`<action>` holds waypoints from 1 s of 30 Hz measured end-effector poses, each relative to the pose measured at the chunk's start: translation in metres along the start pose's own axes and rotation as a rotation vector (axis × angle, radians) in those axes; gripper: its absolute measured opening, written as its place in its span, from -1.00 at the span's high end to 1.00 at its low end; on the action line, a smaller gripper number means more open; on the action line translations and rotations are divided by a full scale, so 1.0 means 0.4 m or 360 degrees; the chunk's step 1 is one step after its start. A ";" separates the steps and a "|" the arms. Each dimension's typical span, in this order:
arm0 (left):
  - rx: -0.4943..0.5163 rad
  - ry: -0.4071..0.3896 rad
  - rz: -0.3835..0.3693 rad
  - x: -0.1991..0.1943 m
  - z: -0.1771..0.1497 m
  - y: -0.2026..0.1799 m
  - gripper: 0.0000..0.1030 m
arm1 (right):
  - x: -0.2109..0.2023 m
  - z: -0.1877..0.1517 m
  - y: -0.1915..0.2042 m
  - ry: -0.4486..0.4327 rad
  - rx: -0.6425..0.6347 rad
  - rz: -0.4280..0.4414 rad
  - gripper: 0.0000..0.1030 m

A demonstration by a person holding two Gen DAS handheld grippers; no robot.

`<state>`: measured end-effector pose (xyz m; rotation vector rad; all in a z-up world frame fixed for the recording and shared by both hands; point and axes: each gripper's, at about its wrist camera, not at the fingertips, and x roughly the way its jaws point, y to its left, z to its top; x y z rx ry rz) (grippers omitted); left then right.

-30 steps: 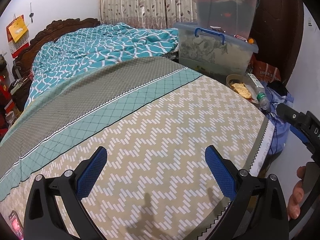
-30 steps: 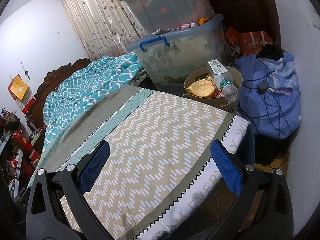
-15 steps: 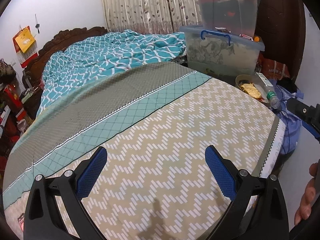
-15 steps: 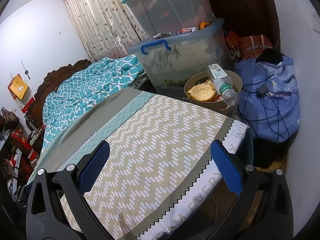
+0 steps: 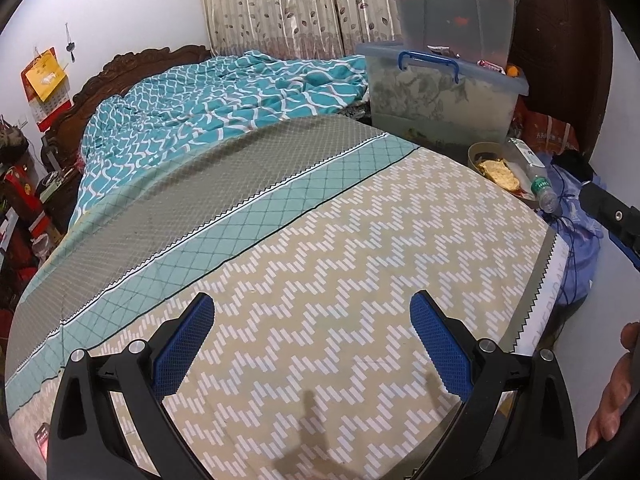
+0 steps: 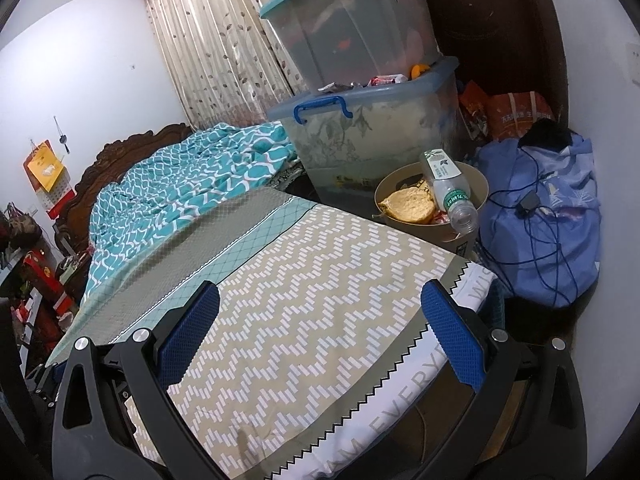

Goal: Collect trash

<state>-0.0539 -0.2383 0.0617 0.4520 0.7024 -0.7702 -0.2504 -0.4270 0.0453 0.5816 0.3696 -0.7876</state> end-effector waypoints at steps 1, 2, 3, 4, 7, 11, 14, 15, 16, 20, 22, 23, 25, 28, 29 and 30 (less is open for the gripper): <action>0.0001 0.0001 0.0002 0.000 -0.001 -0.002 -0.83 | 0.000 0.000 0.000 -0.0001 0.0002 0.0001 -0.93; 0.0003 0.0005 0.0005 0.000 -0.001 -0.004 -0.83 | 0.000 -0.001 -0.003 -0.0002 0.0009 0.0000 -0.93; 0.0004 0.0010 0.0007 0.001 -0.001 -0.006 -0.83 | 0.000 0.000 -0.005 -0.0004 0.0015 0.0000 -0.93; 0.0005 0.0016 0.0010 0.003 -0.001 -0.007 -0.83 | 0.001 0.000 -0.008 -0.0006 0.0026 -0.0002 -0.93; 0.0008 0.0029 0.0022 0.007 -0.003 -0.011 -0.83 | 0.001 0.000 -0.019 -0.0010 0.0054 -0.0004 -0.93; 0.0003 0.0025 0.0031 0.004 -0.005 -0.012 -0.83 | 0.000 0.001 -0.025 -0.0018 0.0058 -0.0004 -0.93; -0.0017 -0.0024 0.0017 -0.017 -0.003 -0.009 -0.83 | -0.004 0.000 -0.026 -0.0030 0.0045 -0.0007 -0.93; -0.0020 -0.0054 0.0015 -0.029 -0.002 -0.009 -0.83 | -0.001 -0.002 -0.026 -0.0022 0.0042 -0.0012 -0.93; -0.0017 -0.0082 0.0019 -0.039 -0.002 -0.009 -0.83 | 0.003 -0.004 -0.026 -0.0006 0.0045 -0.0015 -0.93; -0.0003 -0.0104 0.0015 -0.048 -0.004 -0.016 -0.83 | 0.018 -0.013 -0.028 0.0051 0.0067 -0.0005 -0.93; -0.0003 -0.0108 0.0004 -0.050 -0.004 -0.018 -0.83 | 0.020 -0.011 -0.029 0.0043 0.0056 -0.0011 -0.93; -0.0006 -0.0114 -0.0003 -0.052 -0.003 -0.019 -0.83 | 0.020 -0.011 -0.032 0.0038 0.0059 -0.0016 -0.93; -0.0015 -0.0128 -0.0010 -0.056 -0.001 -0.019 -0.83 | 0.018 -0.012 -0.040 0.0031 0.0072 -0.0024 -0.93; -0.0025 -0.0138 -0.0012 -0.057 0.003 -0.021 -0.83 | 0.021 -0.012 -0.053 0.0033 0.0092 -0.0029 -0.93; -0.0025 -0.0134 -0.0011 -0.054 0.005 -0.022 -0.83 | 0.024 -0.012 -0.057 0.0035 0.0098 -0.0028 -0.93; -0.0023 -0.0131 -0.0009 -0.053 0.005 -0.024 -0.83 | 0.026 -0.012 -0.062 0.0036 0.0101 -0.0028 -0.93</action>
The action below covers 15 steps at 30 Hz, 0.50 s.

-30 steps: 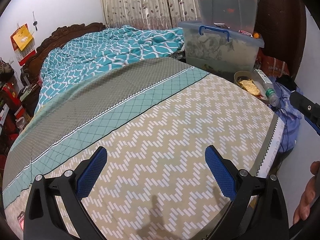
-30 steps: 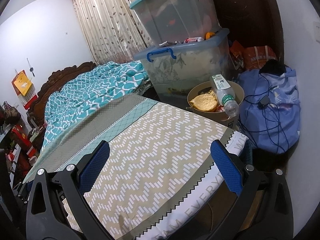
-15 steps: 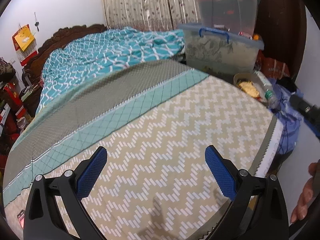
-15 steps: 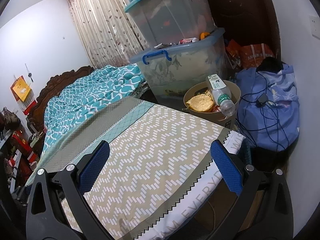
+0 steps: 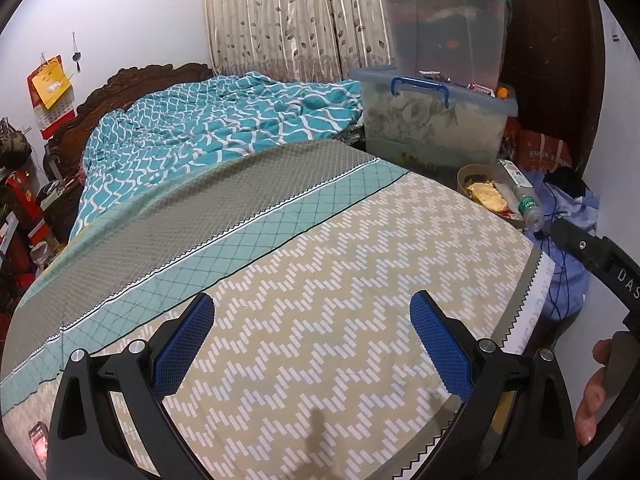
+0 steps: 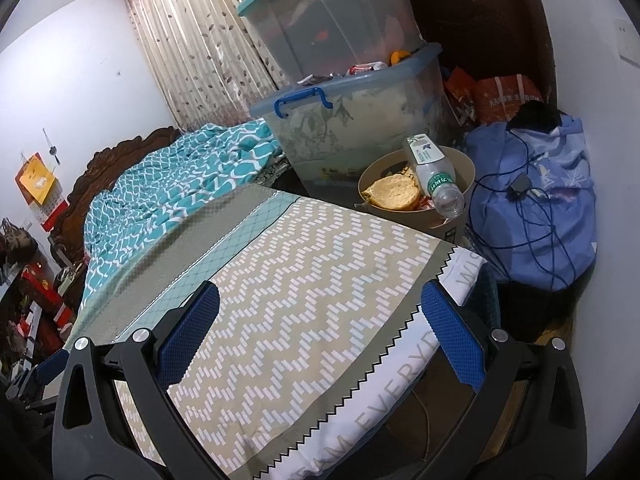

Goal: Collect trash

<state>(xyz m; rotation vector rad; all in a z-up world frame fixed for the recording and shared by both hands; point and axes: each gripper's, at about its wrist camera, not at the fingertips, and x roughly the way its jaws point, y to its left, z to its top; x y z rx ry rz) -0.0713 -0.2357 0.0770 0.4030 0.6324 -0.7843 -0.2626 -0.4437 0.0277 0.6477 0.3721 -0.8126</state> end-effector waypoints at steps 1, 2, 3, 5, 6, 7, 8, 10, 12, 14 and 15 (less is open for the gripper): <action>0.0004 0.0006 0.0003 0.003 0.001 -0.004 -0.83 | 0.001 0.001 -0.003 0.0001 0.0002 0.0000 -0.93; 0.0009 0.0015 0.0005 0.007 0.002 -0.009 -0.83 | 0.004 0.003 -0.008 0.0005 0.0006 0.0000 -0.93; 0.0013 0.0021 0.0004 0.010 0.003 -0.013 -0.83 | 0.008 0.006 -0.013 0.0008 0.0012 -0.0002 -0.93; 0.0027 0.0035 0.0004 0.018 0.007 -0.026 -0.83 | 0.014 0.014 -0.023 0.0014 0.0021 -0.0008 -0.93; 0.0032 0.0038 0.0004 0.020 0.008 -0.031 -0.83 | 0.016 0.018 -0.026 0.0013 0.0025 -0.0009 -0.93; 0.0041 0.0043 0.0002 0.022 0.013 -0.040 -0.83 | 0.018 0.025 -0.034 0.0008 0.0032 -0.0011 -0.93; 0.0051 0.0044 0.0000 0.023 0.018 -0.051 -0.83 | 0.018 0.033 -0.042 -0.0004 0.0038 -0.0012 -0.93; 0.0069 0.0040 -0.0002 0.026 0.029 -0.073 -0.83 | 0.016 0.045 -0.058 -0.0027 0.0036 -0.0020 -0.93; 0.0098 0.0031 -0.0004 0.029 0.044 -0.104 -0.83 | 0.013 0.060 -0.082 -0.0063 0.0038 -0.0034 -0.93; 0.0123 0.0025 -0.0007 0.037 0.057 -0.136 -0.83 | 0.010 0.072 -0.109 -0.0095 0.0048 -0.0049 -0.93; 0.0135 0.0025 -0.0013 0.042 0.065 -0.155 -0.83 | 0.009 0.080 -0.124 -0.0112 0.0055 -0.0060 -0.93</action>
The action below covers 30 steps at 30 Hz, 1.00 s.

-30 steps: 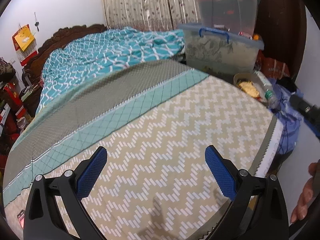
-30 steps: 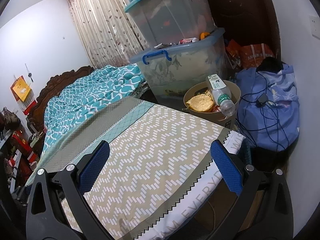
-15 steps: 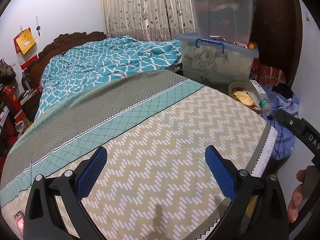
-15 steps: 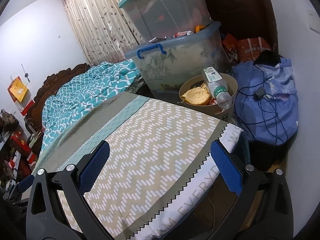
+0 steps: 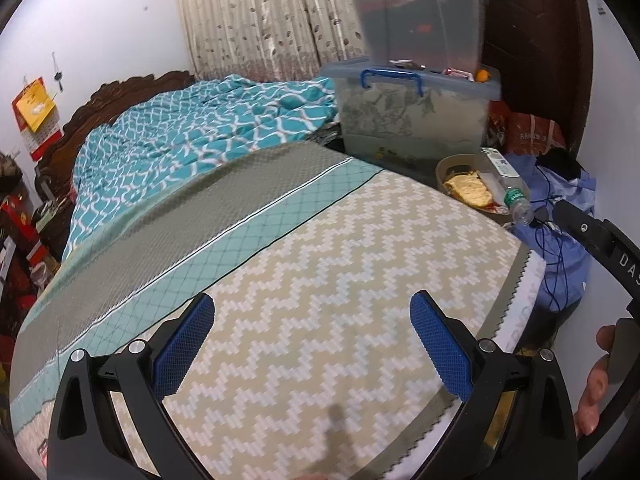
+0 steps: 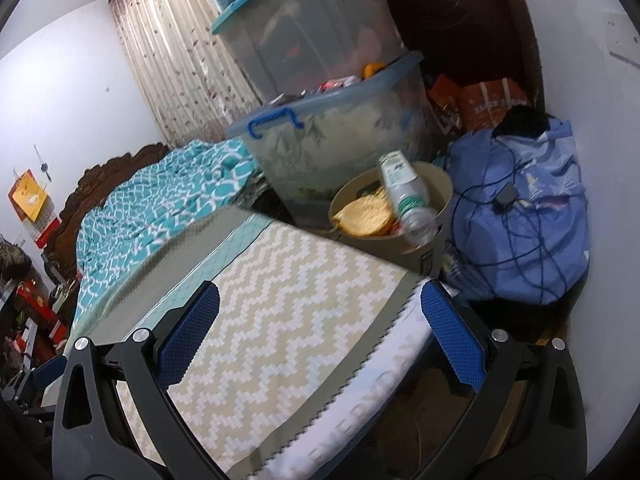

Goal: Collect trash

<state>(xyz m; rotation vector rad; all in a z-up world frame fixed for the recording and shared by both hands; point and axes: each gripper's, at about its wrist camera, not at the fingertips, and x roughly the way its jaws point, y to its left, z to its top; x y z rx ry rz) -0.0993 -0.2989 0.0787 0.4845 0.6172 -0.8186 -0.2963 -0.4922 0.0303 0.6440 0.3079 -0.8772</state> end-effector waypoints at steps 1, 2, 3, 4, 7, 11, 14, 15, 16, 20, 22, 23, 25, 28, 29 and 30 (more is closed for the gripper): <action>0.0009 0.0000 -0.0007 0.005 0.007 -0.014 -0.83 | 0.000 0.006 -0.012 -0.0012 0.0005 -0.0009 -0.93; 0.0018 0.0002 -0.0012 0.010 0.013 -0.029 -0.83 | 0.003 0.014 -0.029 -0.0025 0.0012 -0.0023 -0.93; 0.0036 0.0007 -0.0021 0.020 0.024 -0.053 -0.83 | 0.008 0.023 -0.044 -0.0036 0.0021 -0.0035 -0.93; 0.0050 0.0011 -0.0027 0.027 0.032 -0.069 -0.83 | 0.011 0.030 -0.057 -0.0042 0.0032 -0.0045 -0.93; 0.0110 0.0022 -0.0041 0.048 0.058 -0.127 -0.83 | 0.030 0.059 -0.106 -0.0046 0.0091 -0.0063 -0.93; 0.0196 0.0031 -0.0043 0.074 0.092 -0.193 -0.83 | 0.053 0.085 -0.154 -0.0049 0.0130 -0.0094 -0.93; 0.0235 0.0041 -0.0054 0.094 0.114 -0.229 -0.83 | 0.071 0.093 -0.173 -0.0028 0.0144 -0.0092 -0.93; 0.0243 0.0042 -0.0055 0.099 0.119 -0.234 -0.83 | 0.077 0.094 -0.176 -0.0020 0.0139 -0.0090 -0.93; 0.0256 0.0043 -0.0054 0.106 0.127 -0.244 -0.83 | 0.086 0.095 -0.177 -0.0007 0.0125 -0.0086 -0.93; 0.0286 0.0057 -0.0061 0.128 0.154 -0.268 -0.83 | 0.114 0.103 -0.175 0.0029 0.0062 -0.0073 -0.93; 0.0295 0.0053 -0.0064 0.136 0.167 -0.278 -0.83 | 0.122 0.108 -0.170 0.0031 0.0037 -0.0072 -0.93; 0.0297 0.0051 -0.0069 0.140 0.173 -0.281 -0.83 | 0.124 0.110 -0.169 0.0029 0.0026 -0.0073 -0.93; 0.0297 0.0049 -0.0075 0.147 0.183 -0.287 -0.83 | 0.129 0.119 -0.167 0.0021 0.0000 -0.0077 -0.93; 0.0293 0.0051 -0.0088 0.155 0.196 -0.295 -0.83 | 0.126 0.135 -0.164 -0.0015 -0.0020 -0.0087 -0.93; 0.0296 0.0047 -0.0085 0.157 0.200 -0.297 -0.83 | 0.125 0.140 -0.164 -0.0028 -0.0023 -0.0091 -0.93; 0.0298 0.0044 -0.0082 0.158 0.203 -0.299 -0.83 | 0.121 0.147 -0.163 -0.0046 -0.0027 -0.0095 -0.93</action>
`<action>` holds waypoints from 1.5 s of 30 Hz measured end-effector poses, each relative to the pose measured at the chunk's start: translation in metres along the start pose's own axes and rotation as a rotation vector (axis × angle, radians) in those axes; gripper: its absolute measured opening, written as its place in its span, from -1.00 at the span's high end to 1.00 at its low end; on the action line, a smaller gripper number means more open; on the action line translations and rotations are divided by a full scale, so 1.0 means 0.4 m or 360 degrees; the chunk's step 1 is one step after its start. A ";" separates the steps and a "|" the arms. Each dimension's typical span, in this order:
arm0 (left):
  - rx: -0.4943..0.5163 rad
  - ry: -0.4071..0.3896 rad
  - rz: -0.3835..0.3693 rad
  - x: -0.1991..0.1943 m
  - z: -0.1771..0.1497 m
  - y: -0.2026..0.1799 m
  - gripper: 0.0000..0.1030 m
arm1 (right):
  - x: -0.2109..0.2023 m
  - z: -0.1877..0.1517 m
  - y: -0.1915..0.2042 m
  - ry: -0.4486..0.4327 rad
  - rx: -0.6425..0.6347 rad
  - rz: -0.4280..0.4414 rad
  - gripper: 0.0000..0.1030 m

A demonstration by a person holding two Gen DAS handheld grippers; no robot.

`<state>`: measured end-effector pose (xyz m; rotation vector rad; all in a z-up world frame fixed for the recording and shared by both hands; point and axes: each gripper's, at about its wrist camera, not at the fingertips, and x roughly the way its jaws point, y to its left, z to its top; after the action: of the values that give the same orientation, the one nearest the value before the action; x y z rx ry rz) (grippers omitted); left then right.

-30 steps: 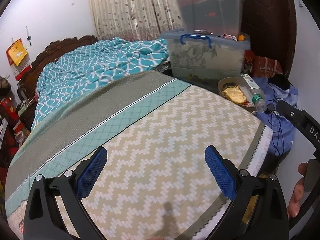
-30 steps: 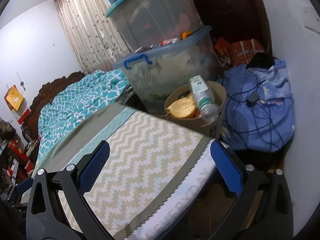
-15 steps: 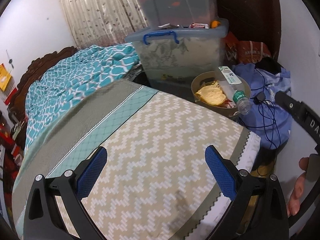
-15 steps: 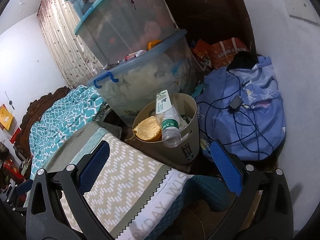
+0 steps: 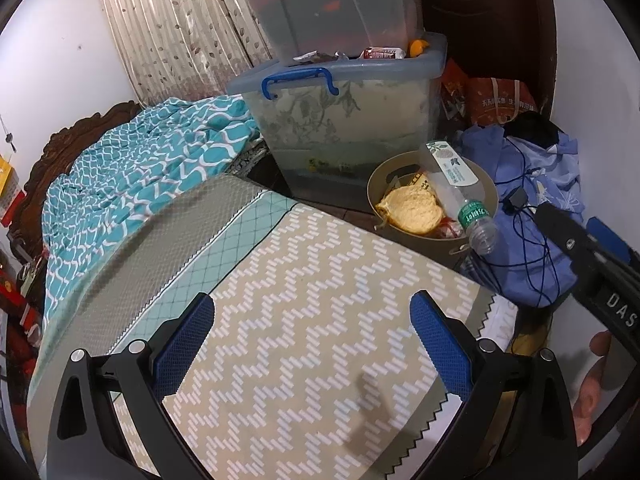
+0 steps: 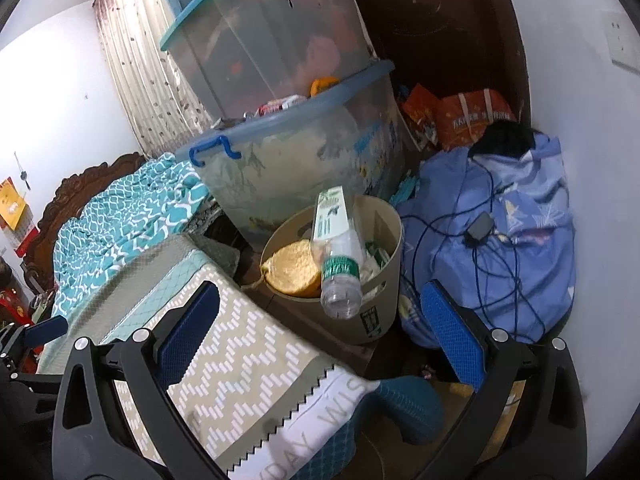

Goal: Collect trash

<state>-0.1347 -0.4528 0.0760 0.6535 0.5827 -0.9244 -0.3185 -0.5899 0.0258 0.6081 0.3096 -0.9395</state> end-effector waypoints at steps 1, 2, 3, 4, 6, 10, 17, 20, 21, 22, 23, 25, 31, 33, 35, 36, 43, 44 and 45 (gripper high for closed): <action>0.0003 -0.0002 -0.0001 0.001 0.005 -0.001 -0.83 | -0.001 0.004 -0.001 -0.0010 -0.0002 -0.0002 -0.93; 0.0003 -0.0002 -0.0008 0.002 0.009 0.000 -0.83 | -0.004 0.007 0.001 -0.0025 -0.0004 -0.0005 -0.93; 0.0002 -0.0002 -0.0012 0.003 0.010 -0.001 -0.83 | -0.007 0.009 0.002 -0.0035 -0.0007 -0.0008 -0.93; 0.0003 -0.0001 -0.0015 0.003 0.012 -0.001 -0.83 | -0.008 0.011 0.003 -0.0039 -0.0008 -0.0008 -0.93; 0.0008 0.0003 -0.0019 0.004 0.013 -0.002 -0.83 | -0.008 0.010 0.006 -0.0040 -0.0008 -0.0009 -0.93; 0.0020 0.0021 -0.0035 -0.002 0.000 -0.003 -0.83 | -0.012 0.011 0.010 -0.0034 -0.0013 -0.0005 -0.93; 0.0000 0.0020 -0.0024 -0.025 -0.030 0.012 -0.83 | -0.020 0.013 0.045 -0.0041 -0.0047 0.0014 -0.93; -0.0016 0.0026 -0.0023 -0.030 -0.040 0.024 -0.83 | -0.025 0.013 0.064 -0.0051 -0.0071 0.0025 -0.93; -0.0022 0.0028 -0.0020 -0.031 -0.043 0.028 -0.83 | -0.026 0.013 0.069 -0.0050 -0.0076 0.0029 -0.93; -0.0026 0.0029 -0.0020 -0.031 -0.045 0.031 -0.83 | -0.026 0.012 0.072 -0.0049 -0.0079 0.0031 -0.93; -0.0029 0.0031 -0.0018 -0.032 -0.047 0.034 -0.83 | -0.026 0.011 0.074 -0.0048 -0.0080 0.0034 -0.93; -0.0037 0.0034 -0.0011 -0.032 -0.053 0.042 -0.83 | -0.027 0.009 0.081 -0.0047 -0.0085 0.0035 -0.93; -0.0050 0.0055 -0.0022 -0.028 -0.070 0.061 -0.83 | -0.025 0.004 0.101 -0.0033 -0.0098 0.0042 -0.93; -0.0057 0.0058 -0.0025 -0.028 -0.077 0.068 -0.83 | -0.025 0.003 0.113 -0.0035 -0.0110 0.0047 -0.93; -0.0064 0.0061 -0.0026 -0.029 -0.080 0.075 -0.83 | -0.024 0.001 0.123 -0.0033 -0.0117 0.0054 -0.93; -0.0068 0.0062 -0.0026 -0.029 -0.083 0.078 -0.83 | -0.024 -0.002 0.128 -0.0030 -0.0120 0.0058 -0.93; -0.0069 0.0073 -0.0028 -0.027 -0.089 0.090 -0.83 | -0.020 -0.008 0.145 -0.0010 -0.0138 0.0066 -0.93; -0.0066 0.0079 -0.0032 -0.026 -0.090 0.090 -0.83 | -0.020 -0.008 0.144 -0.0011 -0.0136 0.0064 -0.93; -0.0061 0.0088 -0.0029 -0.024 -0.091 0.089 -0.83 | -0.021 -0.008 0.142 -0.0012 -0.0133 0.0061 -0.93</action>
<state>-0.1150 -0.4056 0.0678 0.6419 0.6553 -0.9120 -0.2763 -0.5575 0.0474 0.5322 0.3277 -0.8874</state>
